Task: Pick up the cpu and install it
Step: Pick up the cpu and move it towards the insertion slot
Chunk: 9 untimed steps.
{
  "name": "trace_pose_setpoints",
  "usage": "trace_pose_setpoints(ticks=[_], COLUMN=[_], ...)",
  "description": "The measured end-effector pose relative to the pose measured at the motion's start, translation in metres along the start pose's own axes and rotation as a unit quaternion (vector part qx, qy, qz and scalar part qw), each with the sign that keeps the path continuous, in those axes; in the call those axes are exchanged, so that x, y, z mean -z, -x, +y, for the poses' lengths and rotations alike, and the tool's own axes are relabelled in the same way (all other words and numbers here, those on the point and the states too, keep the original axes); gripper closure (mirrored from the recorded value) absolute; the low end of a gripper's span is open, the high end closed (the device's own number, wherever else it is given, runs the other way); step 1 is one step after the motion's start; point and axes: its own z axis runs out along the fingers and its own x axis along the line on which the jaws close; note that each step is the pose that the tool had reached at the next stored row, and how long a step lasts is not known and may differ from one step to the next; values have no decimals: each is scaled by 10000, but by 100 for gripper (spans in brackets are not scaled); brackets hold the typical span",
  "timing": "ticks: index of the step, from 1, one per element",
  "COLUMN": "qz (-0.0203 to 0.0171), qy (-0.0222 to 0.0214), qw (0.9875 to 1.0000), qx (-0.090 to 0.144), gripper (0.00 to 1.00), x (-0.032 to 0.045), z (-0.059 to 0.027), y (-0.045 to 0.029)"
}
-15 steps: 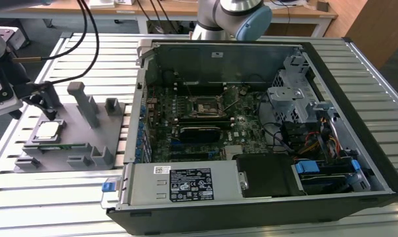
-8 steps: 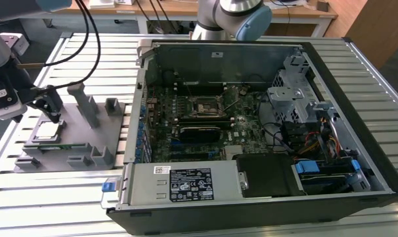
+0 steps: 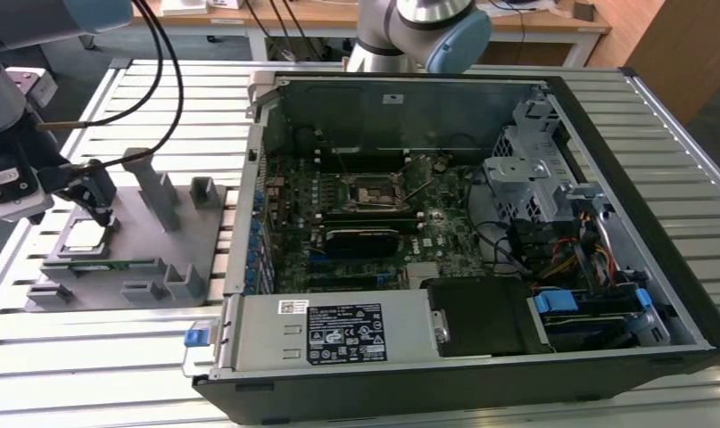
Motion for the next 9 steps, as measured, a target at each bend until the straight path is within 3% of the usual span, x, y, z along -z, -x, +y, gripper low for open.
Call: trace_pose_setpoints(ticks=[9], qz=[-4], qy=[3], qw=[10000], qx=[-62], gripper=[16], x=[-74], z=[8], y=[-25])
